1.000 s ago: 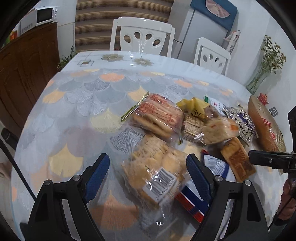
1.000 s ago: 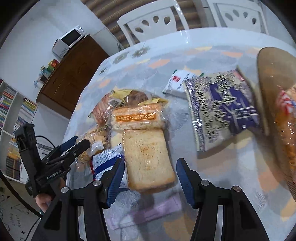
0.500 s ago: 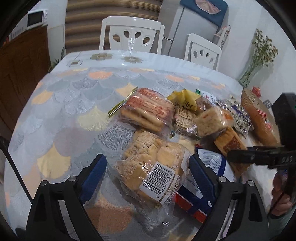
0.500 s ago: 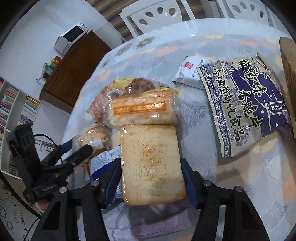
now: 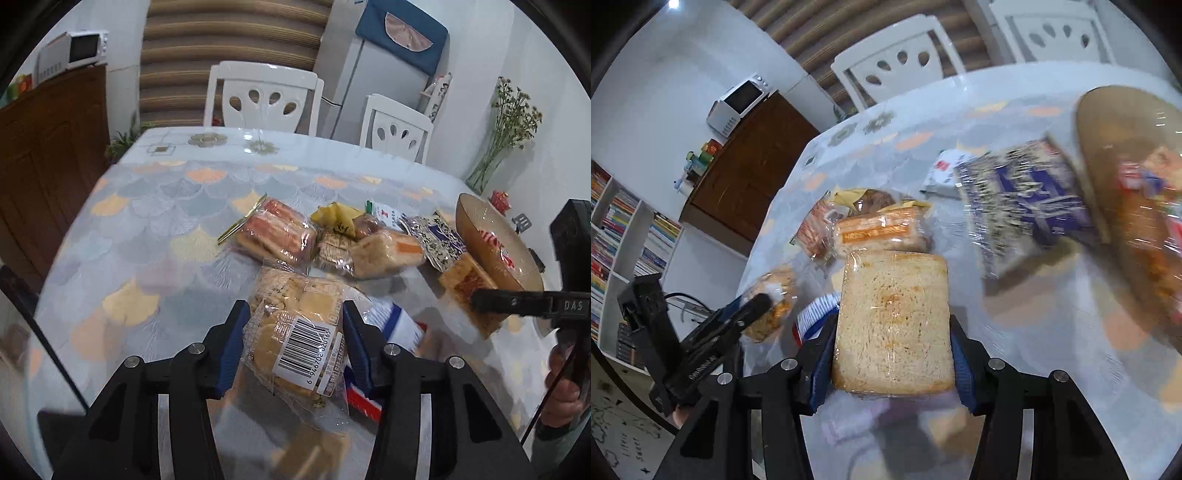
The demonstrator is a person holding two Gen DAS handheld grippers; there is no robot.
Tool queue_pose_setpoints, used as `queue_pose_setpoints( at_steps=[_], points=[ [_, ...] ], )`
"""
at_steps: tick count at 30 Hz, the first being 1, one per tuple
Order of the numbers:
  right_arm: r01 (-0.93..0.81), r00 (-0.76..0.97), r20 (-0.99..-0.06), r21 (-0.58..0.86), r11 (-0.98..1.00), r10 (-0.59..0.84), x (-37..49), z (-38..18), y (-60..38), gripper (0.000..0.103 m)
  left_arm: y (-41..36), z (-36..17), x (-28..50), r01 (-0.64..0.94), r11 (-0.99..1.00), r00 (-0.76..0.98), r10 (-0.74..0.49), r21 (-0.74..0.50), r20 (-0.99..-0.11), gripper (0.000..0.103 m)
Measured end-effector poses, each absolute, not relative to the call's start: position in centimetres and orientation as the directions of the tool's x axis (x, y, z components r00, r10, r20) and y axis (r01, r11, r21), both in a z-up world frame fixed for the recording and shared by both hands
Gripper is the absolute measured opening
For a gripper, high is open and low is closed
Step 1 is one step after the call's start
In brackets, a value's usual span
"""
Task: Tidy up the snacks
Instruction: 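Carry both packs over the amber bowl and release them inside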
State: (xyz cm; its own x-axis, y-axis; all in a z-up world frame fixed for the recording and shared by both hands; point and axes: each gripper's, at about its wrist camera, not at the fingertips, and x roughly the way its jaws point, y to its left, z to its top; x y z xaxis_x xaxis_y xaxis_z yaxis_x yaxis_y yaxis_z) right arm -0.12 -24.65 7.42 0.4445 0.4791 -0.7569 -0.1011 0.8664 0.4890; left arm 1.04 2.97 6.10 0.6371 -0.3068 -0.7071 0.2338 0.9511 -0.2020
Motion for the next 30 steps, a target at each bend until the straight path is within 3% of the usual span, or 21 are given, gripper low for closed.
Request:
queue_pose_setpoints(
  at_steps=[5,8,12,15,18,19,22,30],
  points=[
    [-0.068,0.475,-0.814,0.345,0.936,0.335,-3.7,7.7,-26.9,0.053,3.0,5.4,-3.1,0.169,0.975,0.642,-0.221,-0.145,-0.734,0.048],
    [-0.039,0.464,-0.854,0.245,0.969,0.235,-5.2,6.3,-27.8,0.053,2.7,3.9,-4.6,0.146,0.983,0.637,-0.179,-0.111,-0.75,0.054],
    [-0.016,0.42,-0.873,0.265,0.964,0.247,-6.4,4.2,-29.0,0.053,2.8,2.9,-5.8,0.161,0.981,0.633,-0.187,-0.108,-0.751,0.083],
    [-0.022,0.418,-0.873,0.269,0.963,0.253,-7.0,3.7,-29.2,0.053,2.2,2.7,-6.3,0.203,0.975,0.609,-0.194,-0.085,-0.769,0.084],
    [-0.033,0.43,-0.873,0.237,0.971,0.228,-7.7,3.8,-28.8,0.053,1.5,2.4,-6.6,0.231,0.972,0.599,-0.181,-0.047,-0.78,0.08],
    [-0.037,0.432,-0.873,0.232,0.972,0.225,-7.8,3.8,-28.7,0.053,1.4,2.2,-6.6,0.23,0.973,0.6,-0.168,-0.033,-0.782,0.061],
    [-0.044,0.44,-0.869,0.232,0.972,0.227,-8.0,3.8,-28.4,0.053,1.3,2.5,-7.0,0.239,0.97,0.599,-0.175,-0.034,-0.781,0.047],
    [-0.082,0.517,-0.821,0.235,0.969,0.243,-9.2,7.8,-28.9,0.053,-0.3,8.4,-8.0,0.269,0.962,0.684,-0.223,-0.044,-0.695,0.046]
  ],
)
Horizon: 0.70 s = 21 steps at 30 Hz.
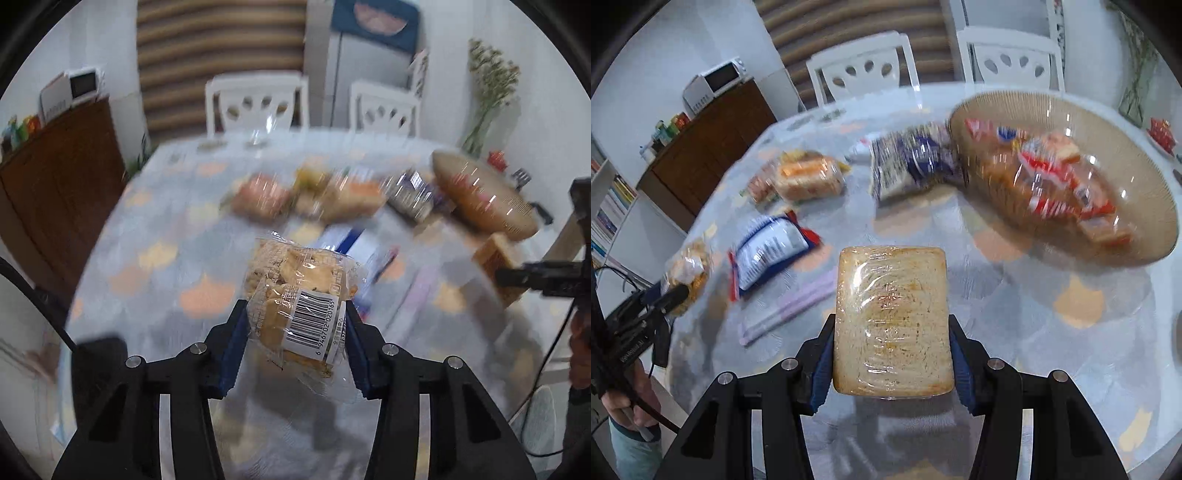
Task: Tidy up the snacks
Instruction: 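Carry both packs over the amber bowl and release them inside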
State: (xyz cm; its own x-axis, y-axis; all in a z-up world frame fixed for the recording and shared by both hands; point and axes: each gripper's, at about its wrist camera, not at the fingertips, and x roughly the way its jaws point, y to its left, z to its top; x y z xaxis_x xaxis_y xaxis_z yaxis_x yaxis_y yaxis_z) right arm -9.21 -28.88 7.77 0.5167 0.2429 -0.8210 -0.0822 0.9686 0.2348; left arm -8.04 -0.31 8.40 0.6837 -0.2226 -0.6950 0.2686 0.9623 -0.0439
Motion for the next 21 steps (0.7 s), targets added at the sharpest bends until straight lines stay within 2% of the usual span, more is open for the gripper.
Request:
queue_pose_setpoints(
  at_steps=[8,15,21],
  points=[
    [-0.037,0.642,-0.74,0.232,0.972,0.201,-10.0,13.4,-32.1,0.053,-8.2,15.2,-5.3,0.44,0.897,0.715,-0.378,-0.041,-0.589,0.046],
    [0.135,0.695,-0.717,0.196,0.971,0.048,-8.7,16.9,-37.8,0.053,-16.8,18.0,-0.9,0.614,0.78,0.587,-0.555,-0.122,-0.589,0.046],
    [0.26,0.706,-0.708,0.268,0.927,0.007,-6.7,17.8,-42.9,0.053,-22.8,18.5,1.7,0.68,0.727,0.552,-0.594,-0.097,-0.585,0.046]
  ],
)
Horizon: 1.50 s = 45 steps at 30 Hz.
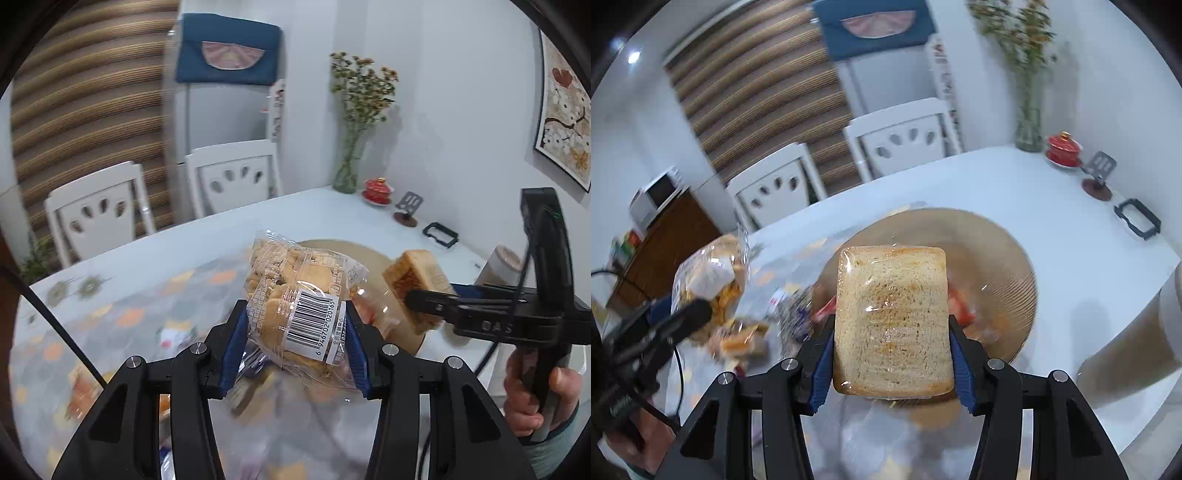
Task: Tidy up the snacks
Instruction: 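Carry both packs over the amber bowl and release them inside, then withdraw both open tools from the bowl back toward the remaining snacks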
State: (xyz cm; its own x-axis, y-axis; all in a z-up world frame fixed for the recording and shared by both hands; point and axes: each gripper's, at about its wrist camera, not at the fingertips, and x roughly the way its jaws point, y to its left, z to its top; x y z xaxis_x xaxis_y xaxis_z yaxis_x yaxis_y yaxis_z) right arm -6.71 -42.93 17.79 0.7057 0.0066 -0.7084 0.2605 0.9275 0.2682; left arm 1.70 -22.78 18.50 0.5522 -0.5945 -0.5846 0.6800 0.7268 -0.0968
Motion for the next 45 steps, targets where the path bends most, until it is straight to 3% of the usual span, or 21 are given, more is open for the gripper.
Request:
queue_pose_setpoints(
  at_steps=[9,11,12,13,28,38,45],
  points=[
    [0.423,0.613,-0.786,0.241,0.874,-0.08,-2.5,15.9,-47.0,0.053,-28.6,15.3,4.3,0.74,0.655,0.439,-0.643,-0.154,-0.627,0.048],
    [0.434,0.6,-0.796,0.233,0.87,-0.087,-2.2,15.5,-47.3,0.054,-29.4,15.0,4.4,0.743,0.654,0.452,-0.648,-0.143,-0.613,0.059],
    [0.442,0.593,-0.8,0.225,0.868,-0.094,-2.0,15.4,-47.5,0.056,-29.6,15.0,4.5,0.74,0.659,0.463,-0.647,-0.139,-0.606,0.077],
    [0.45,0.587,-0.804,0.222,0.865,-0.099,-2.0,15.3,-47.7,0.06,-29.5,15.0,4.6,0.732,0.667,0.475,-0.645,-0.138,-0.598,0.082],
    [0.333,0.62,-0.784,0.281,0.9,0.015,-4.2,16.0,-44.1,0.061,-20.7,16.4,3.0,0.684,0.675,0.437,-0.682,-0.276,-0.586,0.082],
    [0.079,0.629,-0.756,0.294,0.953,0.181,-5.4,17.7,-35.5,0.061,-8.2,19.9,0.3,0.54,0.786,0.589,-0.609,-0.301,-0.532,0.082],
    [-0.057,0.596,-0.759,0.286,0.957,0.262,-5.3,17.0,-30.0,0.061,-2.3,18.5,-0.8,0.433,0.859,0.649,-0.507,-0.273,-0.568,0.082]
  ],
)
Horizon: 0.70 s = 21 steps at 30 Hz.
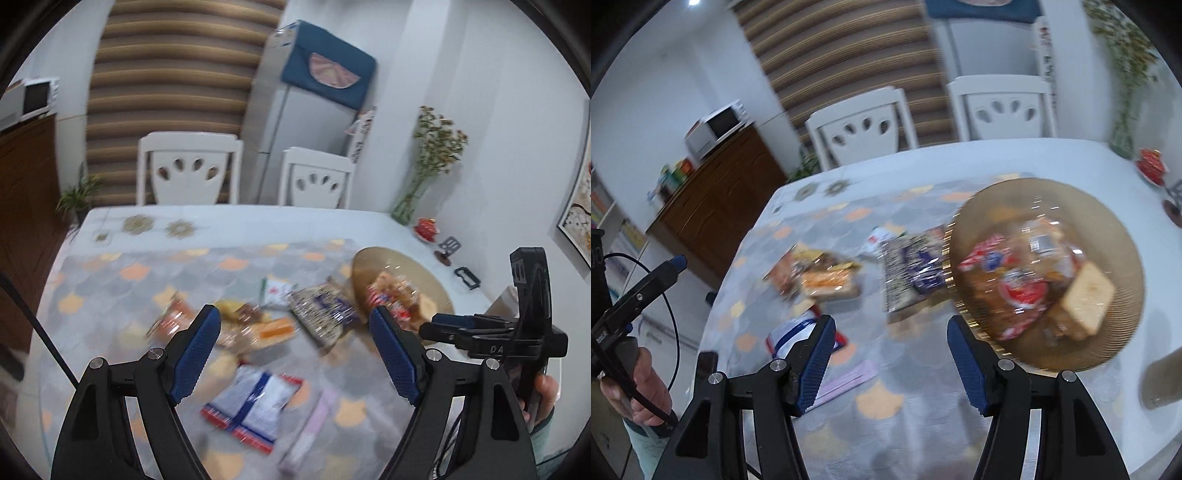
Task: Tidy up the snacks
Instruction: 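Withdraw both open tools from the bowl back toward the remaining snacks, then grasp the blue-white biscuit bag with the left tool while the right tool grasps the rice cracker pack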
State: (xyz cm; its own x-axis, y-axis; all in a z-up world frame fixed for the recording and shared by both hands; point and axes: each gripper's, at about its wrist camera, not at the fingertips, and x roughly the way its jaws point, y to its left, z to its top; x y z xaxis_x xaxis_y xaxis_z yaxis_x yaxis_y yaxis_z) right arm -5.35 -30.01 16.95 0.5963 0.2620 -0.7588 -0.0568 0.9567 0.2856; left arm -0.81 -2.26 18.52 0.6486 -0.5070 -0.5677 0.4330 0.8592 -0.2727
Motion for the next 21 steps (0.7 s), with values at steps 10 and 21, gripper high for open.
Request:
queue_pose_setpoints(
  at_steps=[10,21],
  points=[
    [-0.184,0.515,-0.802,0.241,0.953,0.302,-2.0,14.2,-24.7,0.061,-1.7,11.3,-1.2,0.484,0.846,0.516,-0.483,-0.224,-0.707,0.082],
    [-0.432,0.452,-0.864,0.004,0.902,0.221,2.8,10.1,-18.2,0.061,-2.9,5.2,0.3,0.516,0.836,0.42,-0.439,-0.189,-0.795,0.082]
  ],
)
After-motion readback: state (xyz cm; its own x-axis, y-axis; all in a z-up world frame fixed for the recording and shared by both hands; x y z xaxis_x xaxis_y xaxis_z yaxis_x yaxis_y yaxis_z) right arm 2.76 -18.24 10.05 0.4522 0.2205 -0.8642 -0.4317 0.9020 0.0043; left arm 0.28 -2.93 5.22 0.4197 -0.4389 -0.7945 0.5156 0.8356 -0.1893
